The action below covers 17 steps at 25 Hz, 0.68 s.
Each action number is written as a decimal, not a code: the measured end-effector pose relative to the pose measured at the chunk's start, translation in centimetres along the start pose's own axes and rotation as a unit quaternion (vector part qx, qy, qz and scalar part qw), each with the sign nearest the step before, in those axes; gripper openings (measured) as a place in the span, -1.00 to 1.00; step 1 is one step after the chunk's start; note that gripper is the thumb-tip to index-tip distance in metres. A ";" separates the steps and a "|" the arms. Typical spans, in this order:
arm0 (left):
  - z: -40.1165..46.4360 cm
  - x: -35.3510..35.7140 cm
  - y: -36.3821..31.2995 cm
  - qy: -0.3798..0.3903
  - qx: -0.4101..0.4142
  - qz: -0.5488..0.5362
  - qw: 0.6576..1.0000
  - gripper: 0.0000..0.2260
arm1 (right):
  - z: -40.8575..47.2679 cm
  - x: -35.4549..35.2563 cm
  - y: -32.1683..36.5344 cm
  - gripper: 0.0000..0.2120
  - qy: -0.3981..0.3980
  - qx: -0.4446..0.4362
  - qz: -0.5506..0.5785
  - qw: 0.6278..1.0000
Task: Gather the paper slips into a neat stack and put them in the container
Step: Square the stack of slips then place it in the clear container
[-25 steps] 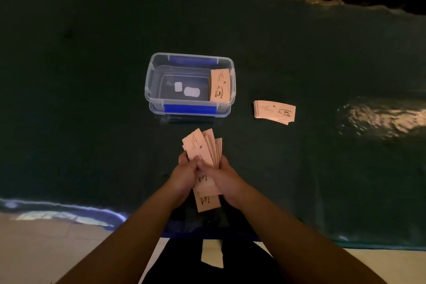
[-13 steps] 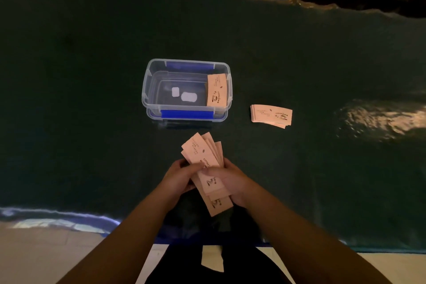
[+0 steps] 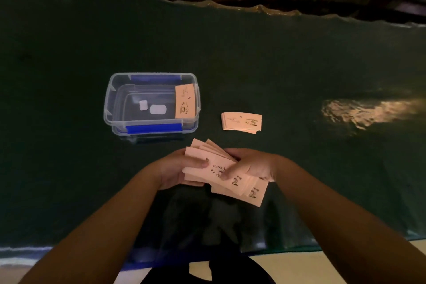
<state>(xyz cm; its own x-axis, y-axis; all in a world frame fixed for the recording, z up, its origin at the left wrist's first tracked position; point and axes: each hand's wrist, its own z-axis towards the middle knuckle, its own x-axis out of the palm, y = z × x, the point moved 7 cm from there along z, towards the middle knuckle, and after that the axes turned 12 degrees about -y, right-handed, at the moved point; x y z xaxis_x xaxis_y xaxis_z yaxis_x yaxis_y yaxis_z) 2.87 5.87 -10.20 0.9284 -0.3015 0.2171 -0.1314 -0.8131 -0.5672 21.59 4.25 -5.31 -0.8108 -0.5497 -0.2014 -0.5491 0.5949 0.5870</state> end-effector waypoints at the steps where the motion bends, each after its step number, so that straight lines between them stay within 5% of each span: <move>1: 0.4 1.0 -0.3 0.015 -0.007 -0.008 1.000 -0.35 | -0.3 -1.1 0.1 -0.43 0.000 -0.003 -0.010 1.000; 6: 2.3 4.9 -1.0 0.025 -0.014 -0.061 0.998 -0.37 | -1.3 -6.3 0.3 -0.33 -0.002 -0.009 0.018 1.000; 9: 2.9 5.9 -1.6 0.027 -0.013 -0.134 0.991 -0.34 | -1.6 -9.6 -0.9 -0.31 -0.016 -0.004 0.153 0.988; 13: 3.9 6.1 -3.2 -0.015 0.003 -0.195 0.981 -0.40 | -1.6 -11.4 -3.0 -0.35 -0.110 -0.050 0.381 0.917; 17: 5.0 7.9 -5.6 -0.066 0.027 -0.154 0.985 -0.41 | 0.1 -10.6 -4.4 -0.51 -0.257 -0.076 0.423 0.865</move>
<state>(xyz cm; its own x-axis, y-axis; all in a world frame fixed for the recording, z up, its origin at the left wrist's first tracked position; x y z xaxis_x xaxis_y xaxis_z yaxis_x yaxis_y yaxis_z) 12.67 10.58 -9.27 0.9587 0.0258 0.2834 0.1798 -0.8268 -0.5329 32.58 7.44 -5.85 -0.9140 0.4023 0.0516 0.2867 0.5507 0.7839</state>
